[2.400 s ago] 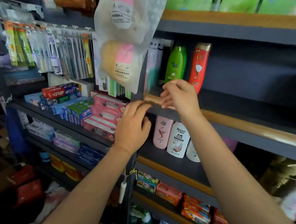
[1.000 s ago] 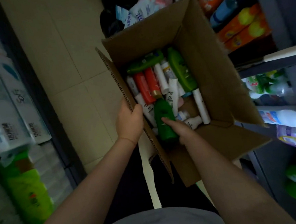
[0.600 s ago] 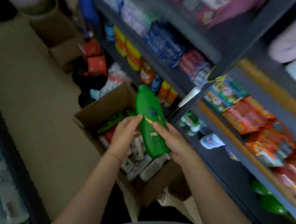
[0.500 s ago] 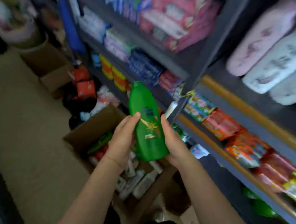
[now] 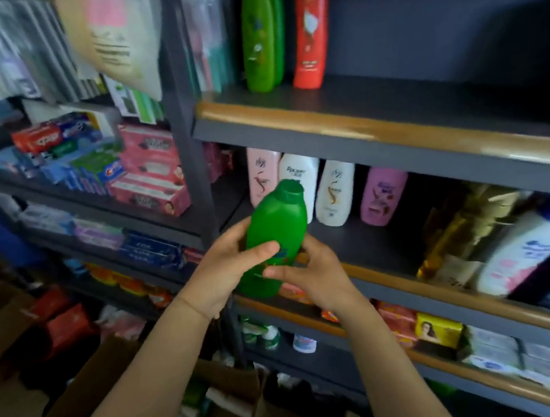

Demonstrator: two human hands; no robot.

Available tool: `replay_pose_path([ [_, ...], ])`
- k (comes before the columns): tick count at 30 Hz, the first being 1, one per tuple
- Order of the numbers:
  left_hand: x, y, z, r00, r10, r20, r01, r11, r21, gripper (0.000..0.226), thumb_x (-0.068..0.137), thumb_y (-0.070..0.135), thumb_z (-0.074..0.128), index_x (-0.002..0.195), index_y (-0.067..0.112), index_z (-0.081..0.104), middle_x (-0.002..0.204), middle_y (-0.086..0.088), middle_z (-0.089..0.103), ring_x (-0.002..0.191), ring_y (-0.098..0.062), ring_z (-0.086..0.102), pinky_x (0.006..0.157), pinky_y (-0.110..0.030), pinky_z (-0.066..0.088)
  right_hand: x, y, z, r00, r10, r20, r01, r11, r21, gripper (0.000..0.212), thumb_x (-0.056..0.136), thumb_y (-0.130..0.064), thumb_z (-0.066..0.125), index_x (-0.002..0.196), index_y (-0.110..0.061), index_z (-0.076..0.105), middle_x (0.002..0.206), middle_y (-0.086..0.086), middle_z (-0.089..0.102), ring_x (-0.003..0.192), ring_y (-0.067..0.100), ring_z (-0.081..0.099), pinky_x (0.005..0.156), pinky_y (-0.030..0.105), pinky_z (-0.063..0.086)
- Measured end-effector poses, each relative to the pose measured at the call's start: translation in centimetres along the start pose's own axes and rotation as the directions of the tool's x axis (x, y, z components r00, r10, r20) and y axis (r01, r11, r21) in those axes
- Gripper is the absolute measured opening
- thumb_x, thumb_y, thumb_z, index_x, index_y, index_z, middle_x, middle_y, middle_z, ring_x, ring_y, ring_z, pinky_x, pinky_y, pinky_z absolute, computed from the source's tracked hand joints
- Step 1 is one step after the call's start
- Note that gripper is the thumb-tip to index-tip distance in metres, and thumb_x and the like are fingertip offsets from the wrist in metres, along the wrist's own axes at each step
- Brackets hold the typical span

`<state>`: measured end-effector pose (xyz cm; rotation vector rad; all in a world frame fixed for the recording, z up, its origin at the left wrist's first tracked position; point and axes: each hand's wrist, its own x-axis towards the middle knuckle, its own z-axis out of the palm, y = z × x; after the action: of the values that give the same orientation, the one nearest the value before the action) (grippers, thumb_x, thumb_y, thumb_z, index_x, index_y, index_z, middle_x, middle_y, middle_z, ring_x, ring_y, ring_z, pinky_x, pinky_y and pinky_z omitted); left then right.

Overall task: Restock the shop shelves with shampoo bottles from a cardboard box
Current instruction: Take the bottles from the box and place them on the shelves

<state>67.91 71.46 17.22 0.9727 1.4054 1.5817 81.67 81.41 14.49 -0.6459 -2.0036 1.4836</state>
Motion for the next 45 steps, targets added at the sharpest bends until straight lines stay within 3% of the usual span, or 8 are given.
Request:
replay_pose_path([
  [4,3.5,-0.4,2.8,0.998,0.042,0.048,-0.052,0.973,0.223,0.049,0.076,0.028,0.083,0.122,0.029,0.067,0.119,0.006,0.072,0.116,-0.015,0.065,0.104,-0.044,0.049,0.0,1.8,-3.5,0.976,-0.032,-0.214,0.031,0.999,-0.007,0.048,0.074,-0.003,0.082,0.105,-0.034,0.064,0.093,-0.021,0.072,0.089,-0.006,0.064,0.076,0.012,0.048],
  [7,5.5,-1.6,5.5,0.993,0.022,0.116,-0.043,0.982,0.182,0.044,0.087,0.010,0.074,0.127,0.024,0.063,0.117,0.005,0.073,0.112,-0.012,0.066,0.102,-0.038,0.052,0.2,3.5,-5.8,0.936,-0.028,-0.352,0.018,0.999,-0.033,0.050,0.075,-0.012,0.084,0.117,-0.027,0.063,0.108,-0.004,0.069,0.103,0.009,0.062,0.086,0.020,0.049],
  [10,7.3,-2.0,7.9,0.984,-0.003,0.179,-0.025,0.987,0.158,0.054,0.086,0.011,0.075,0.136,0.021,0.058,0.121,0.001,0.072,0.114,-0.014,0.066,0.103,-0.038,0.051,0.3,4.8,-8.1,0.899,-0.027,-0.436,-0.050,0.985,-0.164,0.048,0.078,-0.024,0.081,0.121,-0.029,0.059,0.113,0.001,0.061,0.106,0.007,0.047,0.087,0.008,0.039],
  [15,10.1,-3.3,10.7,0.975,-0.039,0.218,-0.008,0.978,0.208,0.073,0.070,0.047,0.080,0.138,0.034,0.056,0.134,0.010,0.063,0.126,-0.013,0.057,0.107,-0.043,0.047,1.5,6.9,-11.1,0.869,0.130,-0.478,-0.235,0.958,-0.167,0.060,0.067,-0.060,0.069,0.121,-0.050,0.044,0.116,0.001,0.056,0.105,0.030,0.061,0.085,0.052,0.056],
  [28,15.3,-5.9,14.9,0.974,-0.168,0.150,0.152,0.982,0.110,0.029,0.099,0.025,0.059,0.127,0.030,0.053,0.112,0.009,0.062,0.107,-0.009,0.059,0.098,-0.036,0.050,4.8,10.0,-12.8,0.734,0.300,-0.609,-0.467,0.874,-0.133,0.070,0.079,-0.048,0.073,0.134,-0.028,0.035,0.123,0.009,0.055,0.097,0.031,0.064,0.075,0.050,0.060],
  [33,15.3,-6.8,13.9,0.967,-0.206,0.149,0.175,0.964,0.201,0.032,0.101,0.029,0.054,0.132,0.026,0.057,0.133,0.004,0.057,0.125,-0.016,0.053,0.108,-0.037,0.044,5.4,10.7,-13.2,0.695,0.348,-0.629,-0.513,0.853,-0.094,0.072,0.078,-0.047,0.076,0.135,-0.026,0.037,0.126,0.012,0.053,0.097,0.034,0.064,0.077,0.049,0.060],
  [38,13.3,-8.5,10.7,0.992,-0.049,0.112,-0.047,0.695,0.717,0.028,0.098,0.026,0.054,0.122,0.021,0.067,0.119,0.002,0.066,0.109,-0.015,0.060,0.094,-0.031,0.047,6.1,11.0,-13.4,0.659,0.357,-0.661,-0.529,0.846,-0.070,0.071,0.081,-0.042,0.076,0.138,-0.024,0.036,0.131,0.014,0.050,0.107,0.035,0.059,0.079,0.049,0.060],
  [45,12.7,-9.7,9.2,0.972,0.015,0.235,-0.224,0.373,0.900,0.028,0.100,0.035,0.049,0.118,0.027,0.069,0.119,0.000,0.063,0.114,-0.022,0.056,0.096,-0.038,0.041,7.1,10.8,-13.6,0.598,0.392,-0.699,-0.553,0.833,-0.007,0.073,0.083,-0.037,0.076,0.138,-0.018,0.033,0.133,0.015,0.051,0.109,0.036,0.062,0.082,0.049,0.059],
])
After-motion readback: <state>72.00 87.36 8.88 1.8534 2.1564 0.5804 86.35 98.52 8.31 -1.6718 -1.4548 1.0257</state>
